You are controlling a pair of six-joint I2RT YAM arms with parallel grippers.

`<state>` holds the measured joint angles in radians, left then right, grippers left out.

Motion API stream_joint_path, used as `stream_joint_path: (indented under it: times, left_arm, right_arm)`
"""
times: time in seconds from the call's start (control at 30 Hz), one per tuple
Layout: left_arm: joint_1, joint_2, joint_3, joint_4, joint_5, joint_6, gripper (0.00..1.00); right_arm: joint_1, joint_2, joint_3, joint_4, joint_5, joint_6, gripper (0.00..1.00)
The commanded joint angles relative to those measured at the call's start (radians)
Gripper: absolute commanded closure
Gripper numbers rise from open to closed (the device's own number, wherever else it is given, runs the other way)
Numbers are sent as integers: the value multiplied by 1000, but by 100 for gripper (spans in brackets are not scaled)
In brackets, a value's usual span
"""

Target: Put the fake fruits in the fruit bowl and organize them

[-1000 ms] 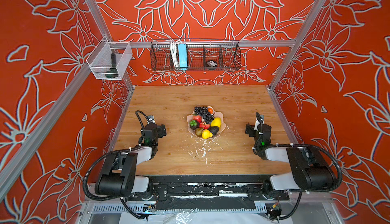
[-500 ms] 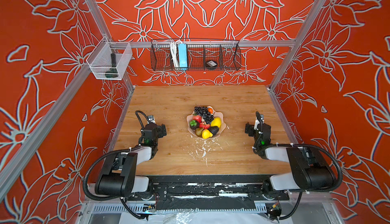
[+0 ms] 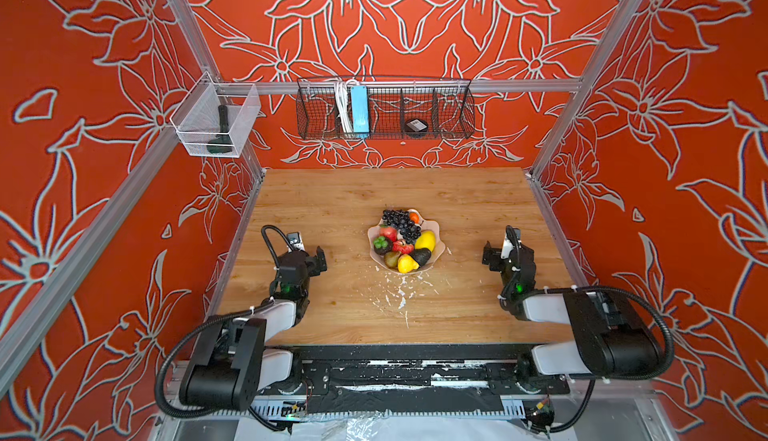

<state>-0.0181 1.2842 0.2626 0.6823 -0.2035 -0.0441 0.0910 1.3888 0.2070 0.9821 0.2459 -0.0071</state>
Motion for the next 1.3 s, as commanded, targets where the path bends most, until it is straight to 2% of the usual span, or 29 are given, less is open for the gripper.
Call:
stream_joint_path:
  times: [0.0,0.03,0.1,0.13,0.17,0.2,0.27,0.37,0.47,0.77,0.87,0.93,1.0,1.03,1.07,1.13,1.2,1.27]
  left_arm:
    - [-3,-38,-17,18,123,57,1]
    - [-3,-50,-35,35,92,44,1]
    - [1,-8,-27,58,-37,-24,2]
    - [5,18,2,30,-42,-32,1]
    - [4,27,49,-52,-1,-9,1]
    - [5,27,62,-63,70,28,1]
    - [4,3,20,-11,150,65,1]
    - [3,1,3,13,33,9,1]
    - [3,61,99,-99,-33,-23,2]
    - [3,40,76,-77,-43,-27,1]
    - [3,-67,-56,56,52,14,1]
    - [3,-89,-72,62,-14,-22,1]
    - [12,-29,-19,20,-54,-47,1]
    - [11,20,27,-9,-35,-32,1]
    - [7,39,58,-40,33,5,1]
    - [-2,4,36,-40,174,85,1]
    - [-6,-30,-23,29,114,58,1]
    - [-3,-1,-13,36,12,5,1]
  right_arm:
    - [2,-19,-73,128,-20,-11,2]
    - [2,-16,-43,74,3,2,2]
    - [1,14,39,-59,43,13,2]
    - [2,11,59,-89,43,13,2]
    - [2,4,35,-49,24,6,2]
    - [2,-4,-12,32,-3,-4,2]
    - [3,-6,-38,71,-5,-5,2]
    - [2,16,68,-107,41,10,2]
    - [3,21,94,-147,74,27,2]
    - [9,18,83,-126,74,16,2]
    - [23,-13,2,-1,0,-29,2]
    - [23,-17,11,-27,-17,-34,3]
    - [24,23,64,-87,11,-28,2]
    - [23,30,71,-84,16,-27,2]
    - [25,13,49,-64,11,-31,3]
    - [24,-17,-10,14,-10,-37,3]
    - [25,-12,18,-32,1,-33,2]
    - [26,20,79,-113,16,-29,3]
